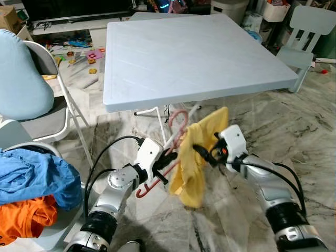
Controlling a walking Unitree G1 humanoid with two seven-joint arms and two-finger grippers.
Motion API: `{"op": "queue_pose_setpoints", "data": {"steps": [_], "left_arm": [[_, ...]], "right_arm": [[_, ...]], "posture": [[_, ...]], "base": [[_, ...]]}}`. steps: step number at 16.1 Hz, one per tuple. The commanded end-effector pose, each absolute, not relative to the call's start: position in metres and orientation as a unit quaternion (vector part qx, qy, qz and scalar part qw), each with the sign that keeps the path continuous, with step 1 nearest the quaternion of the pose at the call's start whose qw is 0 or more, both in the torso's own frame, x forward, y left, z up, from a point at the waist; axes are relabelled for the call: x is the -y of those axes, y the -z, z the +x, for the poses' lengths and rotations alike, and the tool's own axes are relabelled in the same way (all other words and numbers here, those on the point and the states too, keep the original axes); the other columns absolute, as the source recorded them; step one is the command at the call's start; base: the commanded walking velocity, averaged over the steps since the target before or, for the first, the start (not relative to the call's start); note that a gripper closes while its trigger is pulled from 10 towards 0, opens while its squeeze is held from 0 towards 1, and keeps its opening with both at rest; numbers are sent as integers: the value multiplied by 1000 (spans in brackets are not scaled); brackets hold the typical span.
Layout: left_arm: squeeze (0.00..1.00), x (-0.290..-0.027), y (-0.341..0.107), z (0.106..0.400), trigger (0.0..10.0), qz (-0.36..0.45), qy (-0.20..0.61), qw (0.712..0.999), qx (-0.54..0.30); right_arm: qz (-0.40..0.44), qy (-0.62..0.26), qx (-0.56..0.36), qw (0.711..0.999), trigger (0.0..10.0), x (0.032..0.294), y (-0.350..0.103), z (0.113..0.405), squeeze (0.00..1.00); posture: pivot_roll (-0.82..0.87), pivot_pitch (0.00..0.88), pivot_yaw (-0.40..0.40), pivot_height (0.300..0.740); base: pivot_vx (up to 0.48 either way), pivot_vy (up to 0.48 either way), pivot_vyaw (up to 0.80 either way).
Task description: Hang hanger
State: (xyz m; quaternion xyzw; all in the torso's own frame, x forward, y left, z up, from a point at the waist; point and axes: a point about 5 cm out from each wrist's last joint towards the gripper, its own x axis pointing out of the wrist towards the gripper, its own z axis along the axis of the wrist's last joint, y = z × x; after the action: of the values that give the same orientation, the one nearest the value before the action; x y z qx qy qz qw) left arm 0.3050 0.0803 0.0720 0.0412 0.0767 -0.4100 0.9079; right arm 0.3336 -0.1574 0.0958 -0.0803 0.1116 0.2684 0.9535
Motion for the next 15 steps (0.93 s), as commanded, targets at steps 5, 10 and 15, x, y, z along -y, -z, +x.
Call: {"op": "queue_pose_setpoints", "data": {"steps": [5,10,15], "left_arm": [[0,-72,-88,302,0,22,440,897,-38],[0,-74,-87,301,0,26,437,898,-42],[0,-86,-88,307,0,37,424,904,-48]], "right_arm": [[-73,-266,-113,955,4275,145,-94,337,0],[-74,-234,-117,962,0,160,-94,340,0],[-73,-237,-120,961,0,179,-97,340,0]], "posture": [[23,58,38,740],[17,58,35,740],[12,57,35,740]], "base": [[0,0,0],[0,0,0],[0,0,0]]}}
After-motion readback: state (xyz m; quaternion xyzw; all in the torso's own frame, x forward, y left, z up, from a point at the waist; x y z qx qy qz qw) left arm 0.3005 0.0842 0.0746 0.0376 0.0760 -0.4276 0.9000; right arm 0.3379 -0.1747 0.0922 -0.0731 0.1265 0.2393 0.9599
